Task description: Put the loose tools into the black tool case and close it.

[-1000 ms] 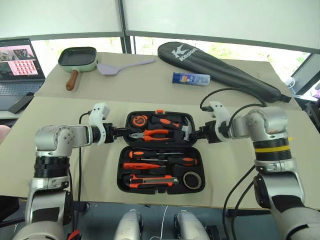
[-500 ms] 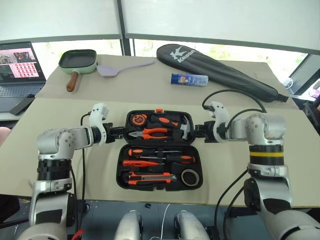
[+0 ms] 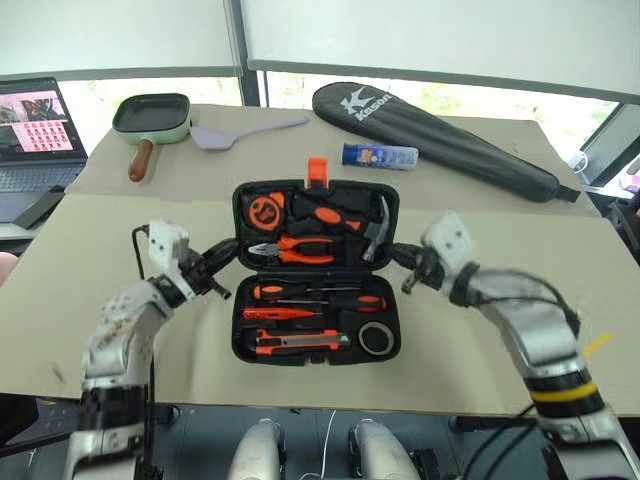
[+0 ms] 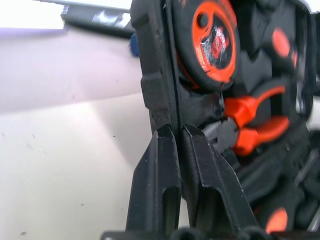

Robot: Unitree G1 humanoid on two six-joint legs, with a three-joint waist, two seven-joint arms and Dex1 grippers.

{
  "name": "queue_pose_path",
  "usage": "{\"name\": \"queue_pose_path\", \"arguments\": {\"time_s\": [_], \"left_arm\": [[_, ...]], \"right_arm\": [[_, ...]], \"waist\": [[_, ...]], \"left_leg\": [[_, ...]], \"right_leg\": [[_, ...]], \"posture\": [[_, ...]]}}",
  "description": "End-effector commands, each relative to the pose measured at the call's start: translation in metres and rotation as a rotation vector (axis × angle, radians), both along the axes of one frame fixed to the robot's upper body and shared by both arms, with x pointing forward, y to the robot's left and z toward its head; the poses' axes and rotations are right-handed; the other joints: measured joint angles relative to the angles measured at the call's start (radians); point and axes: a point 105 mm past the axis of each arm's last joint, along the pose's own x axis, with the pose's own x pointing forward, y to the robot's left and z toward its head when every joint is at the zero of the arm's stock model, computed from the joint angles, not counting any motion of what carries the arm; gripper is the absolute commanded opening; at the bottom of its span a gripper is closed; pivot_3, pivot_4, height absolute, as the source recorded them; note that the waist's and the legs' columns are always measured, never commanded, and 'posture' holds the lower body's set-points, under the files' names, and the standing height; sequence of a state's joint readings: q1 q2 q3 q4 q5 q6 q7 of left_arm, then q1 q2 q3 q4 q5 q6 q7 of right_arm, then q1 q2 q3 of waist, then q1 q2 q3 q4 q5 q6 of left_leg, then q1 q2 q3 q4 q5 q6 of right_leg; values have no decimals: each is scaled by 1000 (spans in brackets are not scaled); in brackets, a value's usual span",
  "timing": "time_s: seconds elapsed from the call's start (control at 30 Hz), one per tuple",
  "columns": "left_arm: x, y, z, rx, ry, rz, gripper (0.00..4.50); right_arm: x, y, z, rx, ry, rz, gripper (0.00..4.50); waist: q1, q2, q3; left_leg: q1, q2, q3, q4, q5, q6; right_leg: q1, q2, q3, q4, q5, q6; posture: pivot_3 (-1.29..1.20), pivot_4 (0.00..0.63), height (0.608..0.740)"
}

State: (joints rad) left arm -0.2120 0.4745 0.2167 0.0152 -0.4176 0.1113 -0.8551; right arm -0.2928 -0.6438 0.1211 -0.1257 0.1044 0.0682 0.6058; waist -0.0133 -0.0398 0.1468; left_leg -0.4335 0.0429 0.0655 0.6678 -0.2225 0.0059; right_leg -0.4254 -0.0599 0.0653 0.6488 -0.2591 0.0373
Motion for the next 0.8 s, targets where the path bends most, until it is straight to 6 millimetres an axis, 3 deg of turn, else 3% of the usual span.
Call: {"name": "queue_pose_path", "arguments": {"time_s": [0.03, 0.13, 0.23, 0.3, 0.4, 0.53, 0.67, 0.73, 0.8], "left_arm": [[-19, 8, 2, 237, -236, -3, 63], [-38, 11, -23, 381, -275, -47, 63], [-52, 20, -39, 403, -243, -58, 63], [-56, 26, -44, 393, -202, -65, 775], [-63, 37, -49, 403, -149, -81, 1869], [-60, 53, -49, 397, -105, -35, 3286], [-57, 70, -54, 424, -42, -7, 3362], [-49, 75, -49, 413, -38, 19, 3362], [-39, 75, -43, 398, -36, 24, 3362]], "right_arm": [[-16, -13, -2, -237, -316, 77, 0], [-29, -18, -25, -340, -401, 127, 0], [-39, -25, -47, -386, -406, 154, 0], [-42, -30, -54, -383, -370, 157, 0], [-47, -34, -56, -354, -325, 164, 1067], [-42, -45, -46, -359, -336, 123, 2372], [-41, -66, -37, -348, -293, 66, 3825], [-48, -73, -40, -295, -169, 66, 4394], [-66, -72, -44, -214, 0, 118, 4045]], "waist": [[1, 0, 0], [0, 0, 0], [-1, 0, -1], [-2, 0, -1], [-2, 0, -1], [1, -1, 0], [-2, -1, 0], [-1, -1, 0], [5, -1, 0]], "left_leg": [[1, 0, 0, 0, 0, 0], [5, 0, 2, 0, -1, 1], [12, 1, 4, -2, -1, 1], [14, 3, 4, -2, -1, 1], [27, 4, 6, -6, -1, 2], [27, 5, 6, -5, -1, 2], [29, 6, 6, -5, -1, 2], [29, 6, 7, -5, -1, 2], [28, 6, 6, -5, -1, 2]], "right_leg": [[1, 0, 0, -1, 0, 0], [4, -1, 1, -1, 0, 0], [9, 0, 3, -1, 1, 0], [12, 0, 3, -1, 1, 0], [24, 0, 3, -3, 0, -1], [24, 0, 3, -3, -1, -1], [24, 0, 3, -2, -1, -2], [24, 0, 3, -2, -1, -2], [24, 1, 2, -2, -1, -2]], "posture": [[0, 150, 740], [0, 150, 740], [0, 150, 740], [0, 150, 740], [0, 150, 740], [0, 150, 740], [0, 150, 740], [0, 150, 740], [0, 150, 740]]}}
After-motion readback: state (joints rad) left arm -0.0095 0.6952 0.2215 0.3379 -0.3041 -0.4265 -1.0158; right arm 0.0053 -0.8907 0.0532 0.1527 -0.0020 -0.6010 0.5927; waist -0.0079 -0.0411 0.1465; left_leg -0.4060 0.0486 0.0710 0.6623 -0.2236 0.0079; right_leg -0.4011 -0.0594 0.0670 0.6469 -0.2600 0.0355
